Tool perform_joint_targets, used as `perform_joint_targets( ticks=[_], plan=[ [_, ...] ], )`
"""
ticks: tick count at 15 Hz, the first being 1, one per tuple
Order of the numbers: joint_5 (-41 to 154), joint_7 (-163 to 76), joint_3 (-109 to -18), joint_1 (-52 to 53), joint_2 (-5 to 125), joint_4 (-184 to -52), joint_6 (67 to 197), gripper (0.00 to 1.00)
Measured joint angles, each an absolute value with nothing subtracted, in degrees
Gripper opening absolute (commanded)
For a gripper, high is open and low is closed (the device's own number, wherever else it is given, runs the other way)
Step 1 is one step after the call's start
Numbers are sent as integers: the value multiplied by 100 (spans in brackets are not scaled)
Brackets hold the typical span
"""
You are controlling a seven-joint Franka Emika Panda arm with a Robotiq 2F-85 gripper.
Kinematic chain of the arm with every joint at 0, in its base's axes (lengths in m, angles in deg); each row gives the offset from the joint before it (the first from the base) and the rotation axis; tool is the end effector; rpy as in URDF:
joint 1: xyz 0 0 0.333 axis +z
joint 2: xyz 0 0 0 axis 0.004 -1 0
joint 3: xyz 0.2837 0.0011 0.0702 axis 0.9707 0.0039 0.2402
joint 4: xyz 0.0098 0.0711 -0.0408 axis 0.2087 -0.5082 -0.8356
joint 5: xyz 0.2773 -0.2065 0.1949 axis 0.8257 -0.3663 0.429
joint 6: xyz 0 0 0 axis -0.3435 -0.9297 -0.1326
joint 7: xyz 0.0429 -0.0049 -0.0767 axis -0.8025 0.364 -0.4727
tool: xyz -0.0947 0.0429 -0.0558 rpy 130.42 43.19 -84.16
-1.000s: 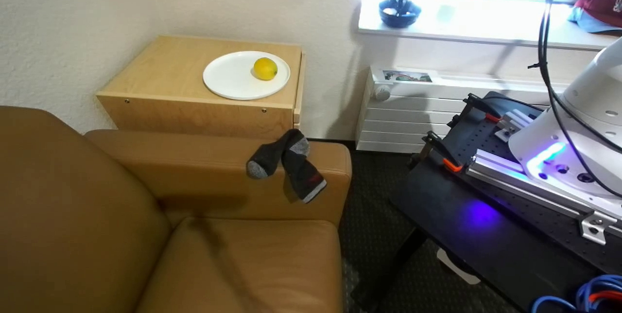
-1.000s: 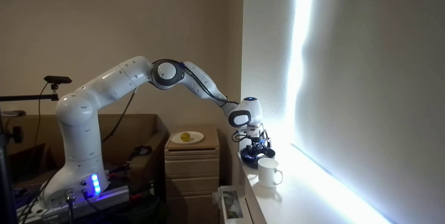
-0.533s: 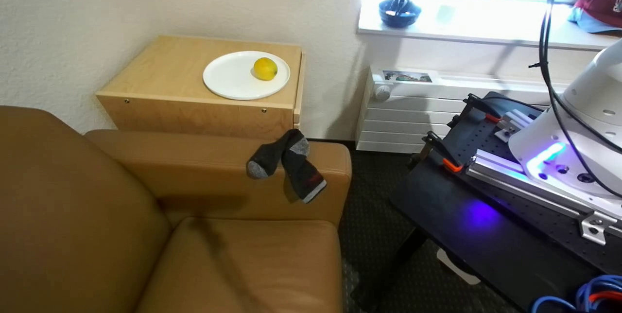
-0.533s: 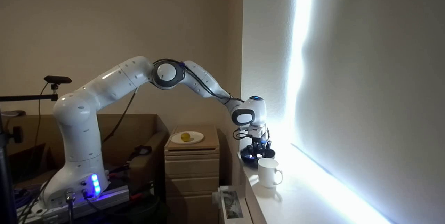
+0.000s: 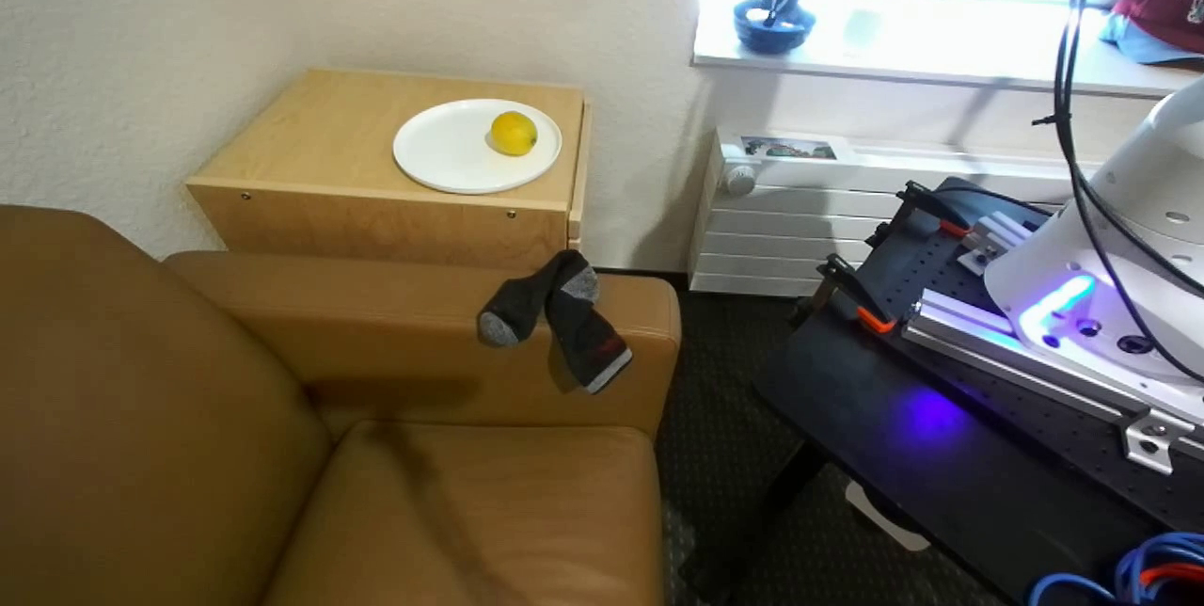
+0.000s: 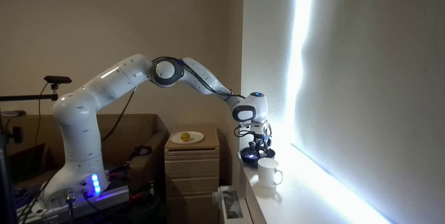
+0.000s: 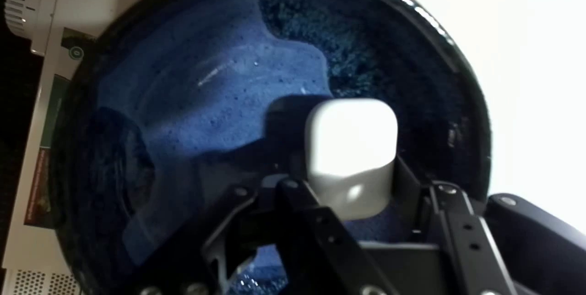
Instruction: Remove the white object from the black bowl on the window sill and place it on the nightstand
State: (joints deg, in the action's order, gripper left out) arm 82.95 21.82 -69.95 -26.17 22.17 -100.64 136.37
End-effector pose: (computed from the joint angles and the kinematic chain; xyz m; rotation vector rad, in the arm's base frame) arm 0.6211 -0.4159 0.1644 -1.5200 2.5013 -0.2088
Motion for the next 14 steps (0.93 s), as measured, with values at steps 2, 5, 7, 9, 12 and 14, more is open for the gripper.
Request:
perform_joint_targets(
  ticks=[2,5,7,9,12,14],
  plan=[
    [8446,1739,-6890,-2796,2565,-10183,13544,24],
    [8567,816,-6705,-3105,3348,-10665,12995,24],
    [8539,227,-6690,-3238,3935,-11136,12445,24],
    [8488,-395,-6867,-3239,4526,-11654,11870,24],
    [8298,-1367,-7167,-3099,5389,-12504,11488,24],
    [8350,-2009,-7269,-2939,5934,-13067,11479,49]
  ],
)
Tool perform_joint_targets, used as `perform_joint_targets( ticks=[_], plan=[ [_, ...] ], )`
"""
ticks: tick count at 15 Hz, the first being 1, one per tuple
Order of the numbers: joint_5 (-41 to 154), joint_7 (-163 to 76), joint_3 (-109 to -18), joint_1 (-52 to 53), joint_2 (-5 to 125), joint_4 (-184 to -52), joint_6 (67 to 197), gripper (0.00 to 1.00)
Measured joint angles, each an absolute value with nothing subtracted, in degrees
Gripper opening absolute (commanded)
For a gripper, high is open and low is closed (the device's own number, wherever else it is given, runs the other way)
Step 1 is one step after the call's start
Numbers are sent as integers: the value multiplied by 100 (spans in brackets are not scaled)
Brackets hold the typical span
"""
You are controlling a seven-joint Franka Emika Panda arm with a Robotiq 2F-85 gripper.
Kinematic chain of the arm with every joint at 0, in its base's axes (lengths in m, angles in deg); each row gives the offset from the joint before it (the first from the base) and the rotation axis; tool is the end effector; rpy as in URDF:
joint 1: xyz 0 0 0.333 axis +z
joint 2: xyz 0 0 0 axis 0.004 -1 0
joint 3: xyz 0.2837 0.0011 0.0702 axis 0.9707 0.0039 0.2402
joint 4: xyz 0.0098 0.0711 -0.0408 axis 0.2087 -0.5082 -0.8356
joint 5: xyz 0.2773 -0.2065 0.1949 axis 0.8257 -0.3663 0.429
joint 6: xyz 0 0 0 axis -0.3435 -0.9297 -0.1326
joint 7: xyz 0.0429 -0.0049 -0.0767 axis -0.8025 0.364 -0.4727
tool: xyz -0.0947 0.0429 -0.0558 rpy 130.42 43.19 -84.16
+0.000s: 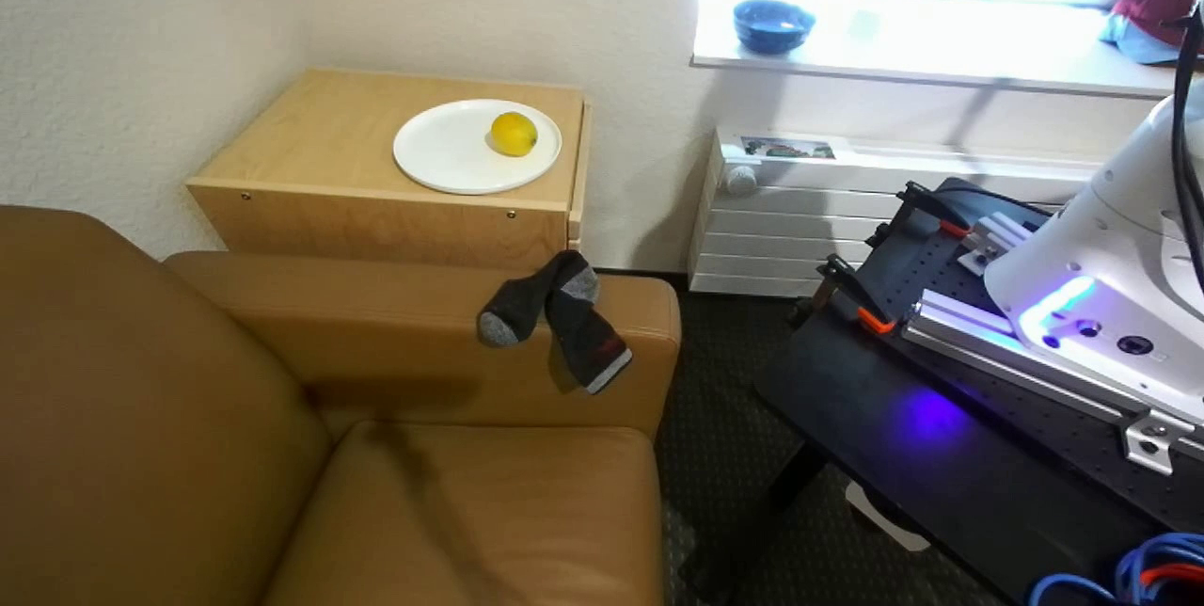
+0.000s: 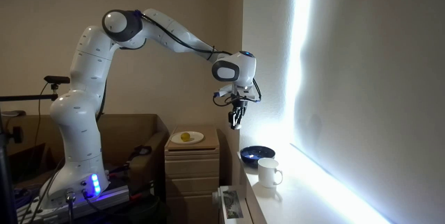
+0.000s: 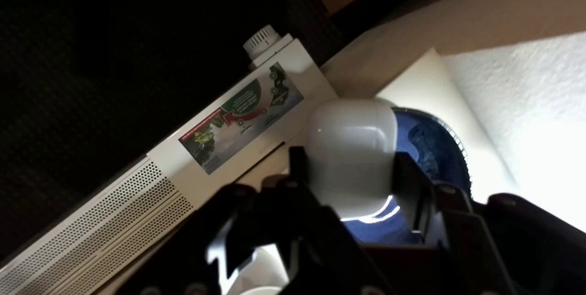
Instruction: Remove the white object from the black bowl on the window sill and place it on the nightstand
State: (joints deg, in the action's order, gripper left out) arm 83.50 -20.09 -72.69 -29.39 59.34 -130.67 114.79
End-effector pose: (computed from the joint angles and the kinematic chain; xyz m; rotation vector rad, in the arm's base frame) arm 0.4777 -0.3931 0.3364 -2.1439 1.8539 0.0324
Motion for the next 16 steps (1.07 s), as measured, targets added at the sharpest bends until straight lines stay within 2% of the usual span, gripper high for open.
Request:
perform_joint_targets(
  ticks=[2,3,7,13,14,16],
  plan=[
    [8382,-2289,-7294,-2849,6294,-13417,11478,49],
    [8382,-2325,-7297,-2832,6379,-13497,11478,24],
    [8181,-2375,-7324,-2497,6269,-13568,11495,24],
    [7400,-2173,-6874,-957,6339,-13966,11903,24],
    [7280,-2110,-6756,-714,6381,-14005,12012,49],
    [7168,-2083,-6563,-355,6441,-14019,12225,49]
  ],
)
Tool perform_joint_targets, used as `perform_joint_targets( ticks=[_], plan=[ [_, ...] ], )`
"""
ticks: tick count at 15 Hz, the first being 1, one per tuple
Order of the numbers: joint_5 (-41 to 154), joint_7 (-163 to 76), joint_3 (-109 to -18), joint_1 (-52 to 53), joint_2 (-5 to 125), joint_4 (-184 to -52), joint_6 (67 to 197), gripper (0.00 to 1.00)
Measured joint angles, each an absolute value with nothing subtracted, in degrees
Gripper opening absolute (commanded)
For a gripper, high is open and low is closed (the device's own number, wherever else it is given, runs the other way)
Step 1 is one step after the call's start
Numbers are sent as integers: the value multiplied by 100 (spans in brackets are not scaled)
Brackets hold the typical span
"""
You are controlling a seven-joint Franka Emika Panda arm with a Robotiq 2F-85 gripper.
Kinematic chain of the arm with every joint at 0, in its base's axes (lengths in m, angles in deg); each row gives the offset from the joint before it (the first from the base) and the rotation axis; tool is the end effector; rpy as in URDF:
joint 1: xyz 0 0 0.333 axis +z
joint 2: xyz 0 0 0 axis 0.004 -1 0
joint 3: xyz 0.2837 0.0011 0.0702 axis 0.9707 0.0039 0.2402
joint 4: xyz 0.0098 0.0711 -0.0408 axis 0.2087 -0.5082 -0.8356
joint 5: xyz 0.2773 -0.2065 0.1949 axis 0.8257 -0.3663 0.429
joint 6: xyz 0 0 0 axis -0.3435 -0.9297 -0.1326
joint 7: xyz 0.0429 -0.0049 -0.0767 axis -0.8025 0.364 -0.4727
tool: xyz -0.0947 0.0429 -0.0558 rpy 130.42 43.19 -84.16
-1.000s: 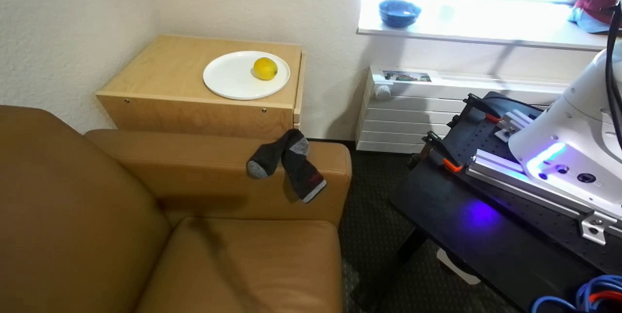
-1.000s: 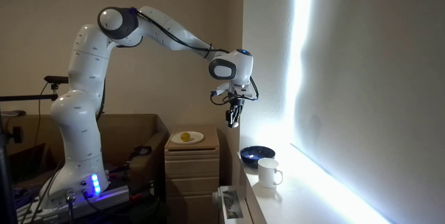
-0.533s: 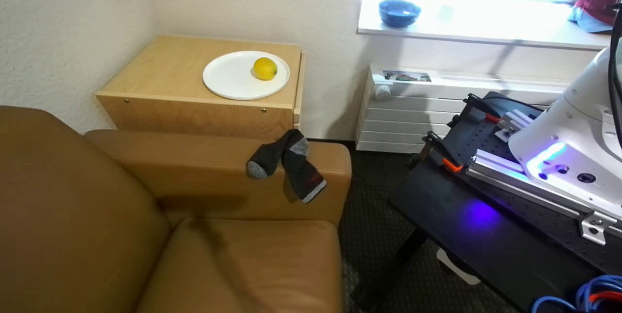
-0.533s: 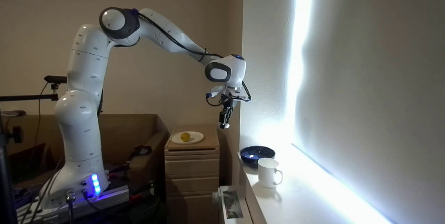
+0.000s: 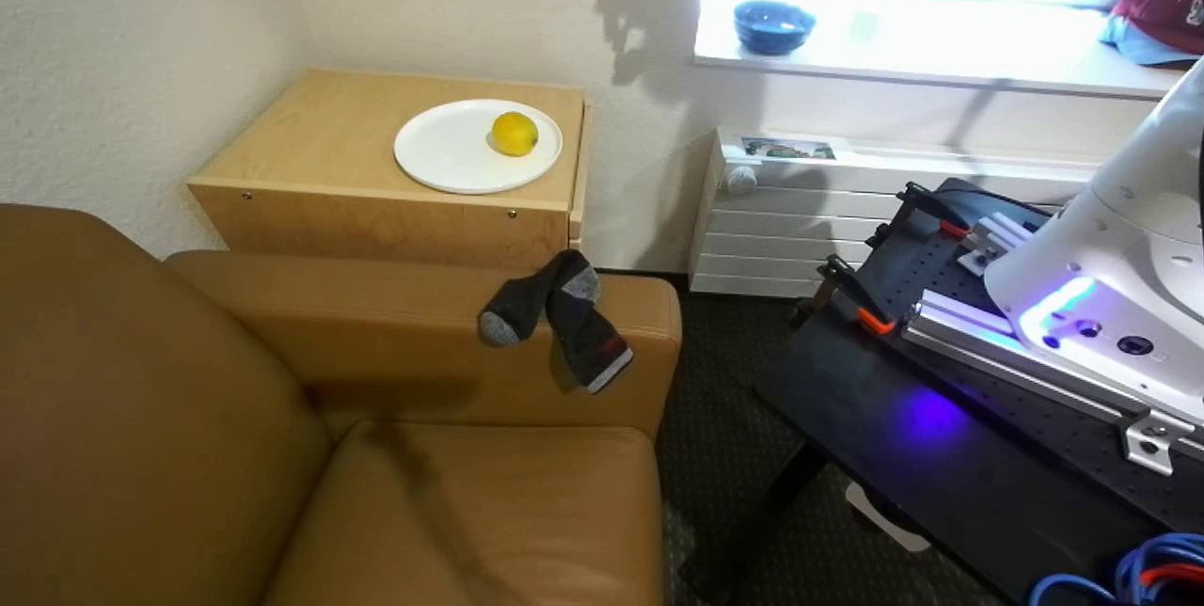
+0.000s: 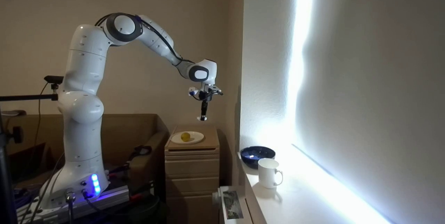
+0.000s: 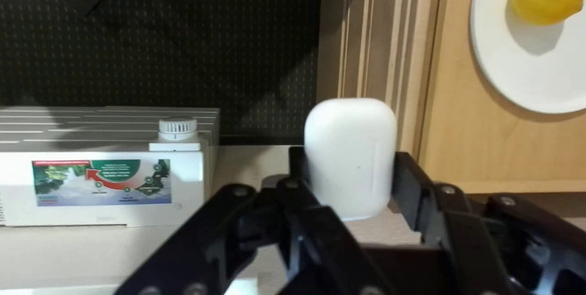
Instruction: Remove the white object from the black bowl on the window sill and place it on the nightstand
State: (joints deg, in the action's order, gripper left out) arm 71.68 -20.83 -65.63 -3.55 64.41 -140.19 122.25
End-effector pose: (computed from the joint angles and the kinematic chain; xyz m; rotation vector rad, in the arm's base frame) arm 0.5809 -0.0866 0.3194 -2.7776 1.1106 0.0665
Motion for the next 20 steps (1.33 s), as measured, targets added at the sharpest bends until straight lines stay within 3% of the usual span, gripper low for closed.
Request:
perform_joint_targets(
  ticks=[1,5,13,14,16,17,20],
  plan=[
    [7143,-2070,-6532,-262,6470,-14022,12258,24],
    [7147,-2072,-6533,-249,6445,-14025,12325,24],
    [7385,-1787,-6197,227,5185,-13426,14202,24],
    [7283,-1714,-6199,313,5017,-13275,14206,49],
    [7279,-1689,-6198,378,4903,-13201,14206,49],
    [7279,-1689,-6205,374,4907,-13201,14206,24],
    [7271,-1696,-6226,365,4902,-13196,14196,24]
  ],
)
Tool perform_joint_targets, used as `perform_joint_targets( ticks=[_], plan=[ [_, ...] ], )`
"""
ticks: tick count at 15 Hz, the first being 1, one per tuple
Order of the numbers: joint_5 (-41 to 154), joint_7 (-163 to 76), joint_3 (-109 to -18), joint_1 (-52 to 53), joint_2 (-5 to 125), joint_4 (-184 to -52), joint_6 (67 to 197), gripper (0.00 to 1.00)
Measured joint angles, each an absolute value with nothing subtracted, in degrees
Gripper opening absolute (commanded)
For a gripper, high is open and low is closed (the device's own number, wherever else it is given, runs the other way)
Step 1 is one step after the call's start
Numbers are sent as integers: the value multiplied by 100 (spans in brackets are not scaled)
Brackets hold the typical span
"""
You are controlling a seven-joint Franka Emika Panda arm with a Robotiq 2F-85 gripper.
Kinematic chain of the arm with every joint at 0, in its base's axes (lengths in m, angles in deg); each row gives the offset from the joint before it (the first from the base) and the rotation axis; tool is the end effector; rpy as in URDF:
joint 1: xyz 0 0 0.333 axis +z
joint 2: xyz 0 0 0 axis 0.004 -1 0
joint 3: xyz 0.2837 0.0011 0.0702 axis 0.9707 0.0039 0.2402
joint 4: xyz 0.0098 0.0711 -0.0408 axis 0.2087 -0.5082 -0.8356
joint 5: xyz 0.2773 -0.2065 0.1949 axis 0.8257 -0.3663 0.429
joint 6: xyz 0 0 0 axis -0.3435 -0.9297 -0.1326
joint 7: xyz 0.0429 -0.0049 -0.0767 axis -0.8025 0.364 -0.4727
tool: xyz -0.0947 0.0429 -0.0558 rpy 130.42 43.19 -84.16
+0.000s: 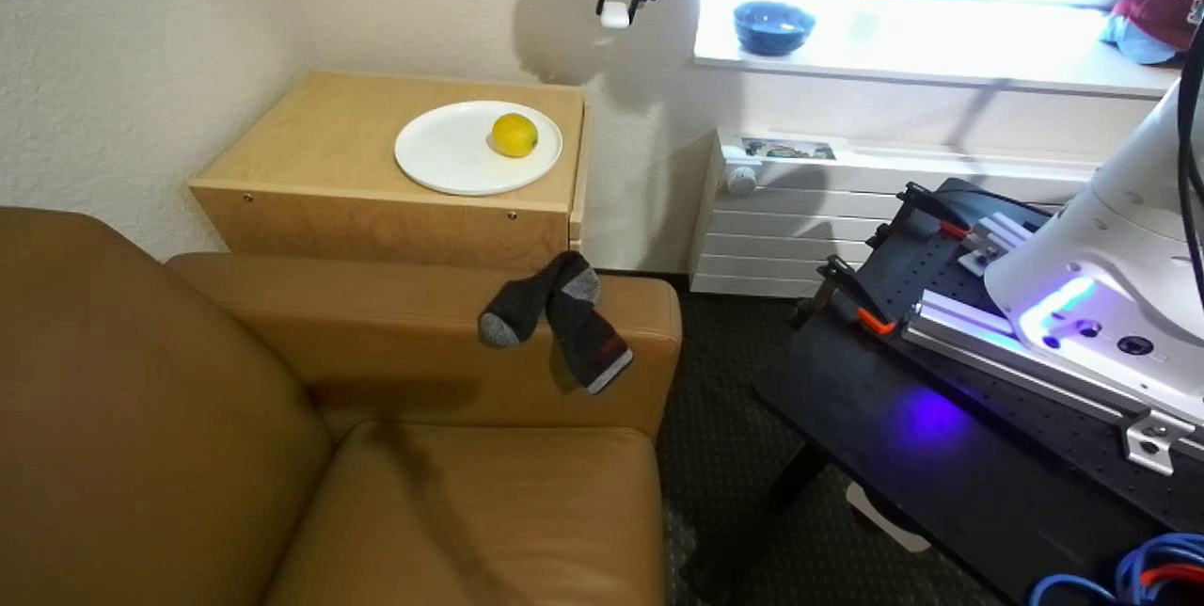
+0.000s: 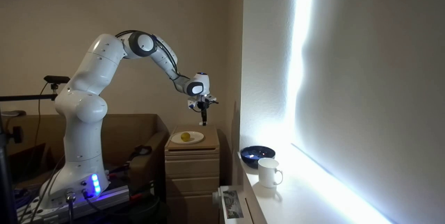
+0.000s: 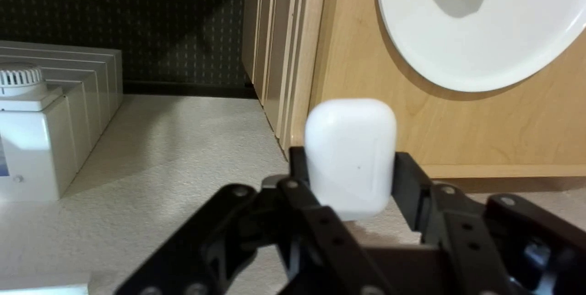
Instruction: Remove the white object from the black bowl on the window sill and place it on the nightstand
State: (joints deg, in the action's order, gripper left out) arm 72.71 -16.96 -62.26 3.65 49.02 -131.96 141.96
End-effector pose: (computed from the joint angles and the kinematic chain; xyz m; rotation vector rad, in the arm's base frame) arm 0.6537 0.0124 0.2491 -2.7785 0.9987 -0.2263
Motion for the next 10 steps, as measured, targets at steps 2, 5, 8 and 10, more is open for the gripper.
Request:
perform_joint_targets(
  ticks=[2,5,8,10],
  plan=[
    [7306,-1700,-6172,382,4791,-13124,14209,24],
    [7462,-1587,-6008,479,4418,-12672,14341,24],
    [7388,-1142,-6042,725,3944,-12073,14377,24],
    [7143,-699,-6219,963,3628,-11714,14352,24]
  ],
)
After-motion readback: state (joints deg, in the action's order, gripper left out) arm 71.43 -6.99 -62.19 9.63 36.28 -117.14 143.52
